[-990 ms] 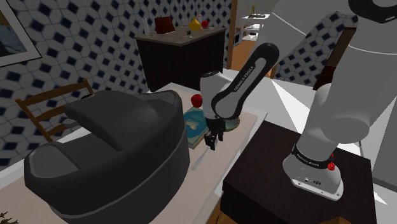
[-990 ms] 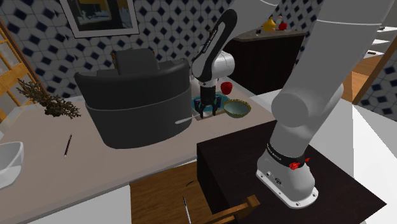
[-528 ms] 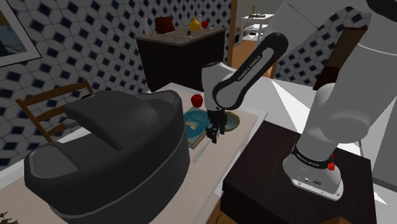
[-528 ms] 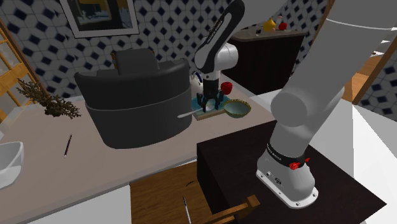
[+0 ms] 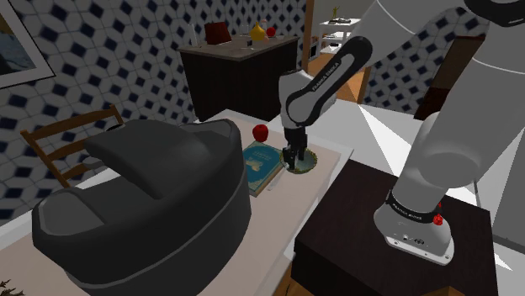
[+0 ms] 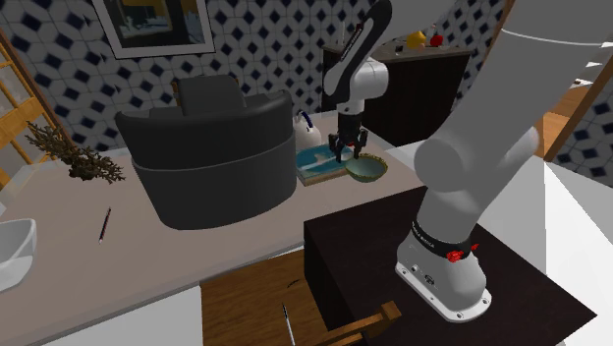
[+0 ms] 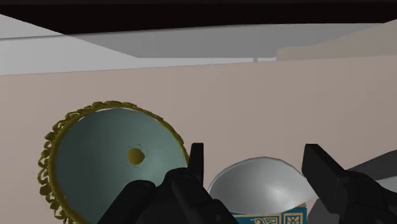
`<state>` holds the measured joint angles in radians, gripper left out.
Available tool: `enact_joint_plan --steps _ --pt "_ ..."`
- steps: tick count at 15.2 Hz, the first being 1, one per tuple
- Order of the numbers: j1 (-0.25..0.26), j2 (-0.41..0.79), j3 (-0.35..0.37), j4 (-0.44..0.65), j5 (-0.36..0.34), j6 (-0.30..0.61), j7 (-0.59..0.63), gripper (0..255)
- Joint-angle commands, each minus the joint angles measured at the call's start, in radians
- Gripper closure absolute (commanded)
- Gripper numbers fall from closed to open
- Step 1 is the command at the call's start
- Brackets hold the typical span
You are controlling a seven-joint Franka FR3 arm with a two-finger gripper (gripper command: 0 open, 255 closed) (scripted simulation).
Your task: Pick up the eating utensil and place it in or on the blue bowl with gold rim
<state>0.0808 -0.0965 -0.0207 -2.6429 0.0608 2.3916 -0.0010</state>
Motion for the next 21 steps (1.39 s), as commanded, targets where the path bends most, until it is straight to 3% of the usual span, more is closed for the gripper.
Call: enact_joint_plan --steps 1,15,21 --pt "-0.031 0.015 -0.033 0.013 -0.018 0.000 -0.051 255" --pt "-0.215 0.199 -0.217 0.264 -0.063 -0.071 -0.386 255" --pt "-0.219 0.270 -0.211 0.254 -0.039 0.008 -0.401 255"
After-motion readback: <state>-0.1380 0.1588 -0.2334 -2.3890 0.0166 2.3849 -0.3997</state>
